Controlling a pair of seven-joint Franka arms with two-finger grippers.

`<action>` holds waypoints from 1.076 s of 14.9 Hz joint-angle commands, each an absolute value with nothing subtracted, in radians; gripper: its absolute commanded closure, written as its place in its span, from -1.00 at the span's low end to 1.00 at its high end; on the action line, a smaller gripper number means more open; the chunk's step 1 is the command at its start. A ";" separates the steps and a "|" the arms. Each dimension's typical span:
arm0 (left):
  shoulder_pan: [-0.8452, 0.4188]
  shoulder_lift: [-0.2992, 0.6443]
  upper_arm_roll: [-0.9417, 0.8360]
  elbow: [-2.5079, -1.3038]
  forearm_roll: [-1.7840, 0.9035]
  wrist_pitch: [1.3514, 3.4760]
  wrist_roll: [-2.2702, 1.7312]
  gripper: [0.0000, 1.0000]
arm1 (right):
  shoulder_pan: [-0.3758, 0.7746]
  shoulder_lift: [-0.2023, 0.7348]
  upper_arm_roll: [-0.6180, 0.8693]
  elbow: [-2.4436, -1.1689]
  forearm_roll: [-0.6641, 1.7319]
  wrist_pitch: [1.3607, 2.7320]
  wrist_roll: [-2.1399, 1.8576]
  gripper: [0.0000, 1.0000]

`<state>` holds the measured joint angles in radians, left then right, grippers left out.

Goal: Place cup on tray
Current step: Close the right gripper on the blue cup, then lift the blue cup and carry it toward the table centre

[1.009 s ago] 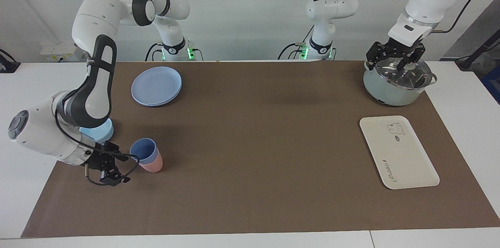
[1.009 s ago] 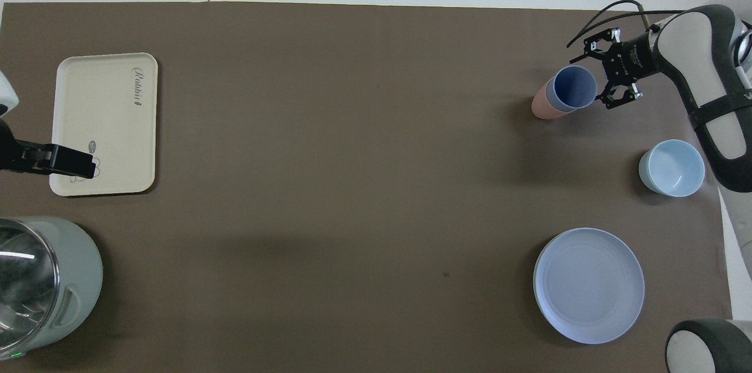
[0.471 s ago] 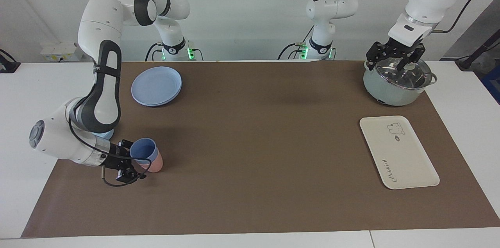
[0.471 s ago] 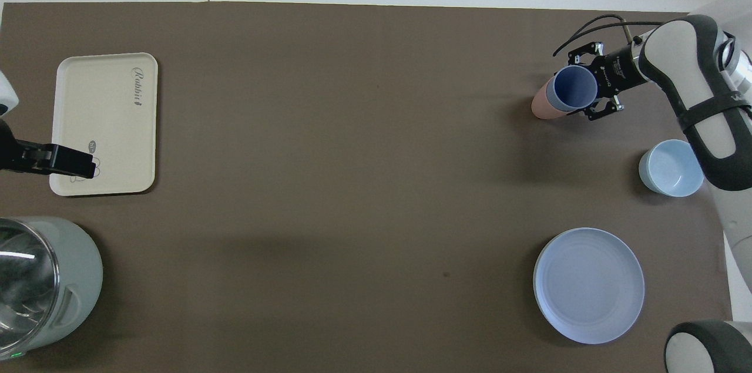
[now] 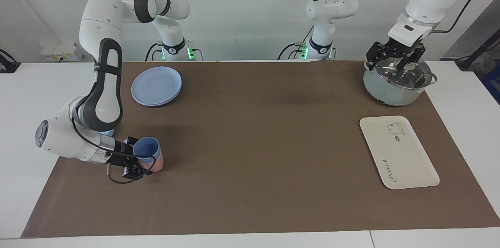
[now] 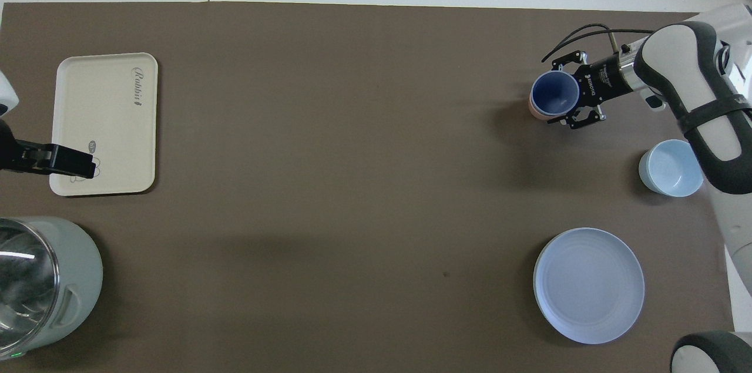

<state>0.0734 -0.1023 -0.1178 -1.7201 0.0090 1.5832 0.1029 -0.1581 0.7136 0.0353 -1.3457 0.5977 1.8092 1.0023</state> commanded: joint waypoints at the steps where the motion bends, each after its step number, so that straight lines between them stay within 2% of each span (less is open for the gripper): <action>1: 0.084 -0.114 -0.126 -1.732 0.025 1.585 0.109 -1.00 | -0.150 0.657 0.064 -1.420 0.716 1.841 1.014 1.00; 4: 0.084 -0.114 -0.126 -1.732 0.025 1.586 0.109 -1.00 | -0.123 0.571 0.066 -1.523 0.784 1.882 1.022 1.00; 8: 0.084 -0.114 -0.126 -1.732 0.025 1.586 0.109 -1.00 | -0.025 0.376 0.063 -1.652 0.779 1.888 1.078 1.00; 16: 0.084 -0.114 -0.126 -1.732 0.025 1.585 0.109 -1.00 | 0.147 0.224 0.072 -1.654 0.787 1.888 1.396 1.00</action>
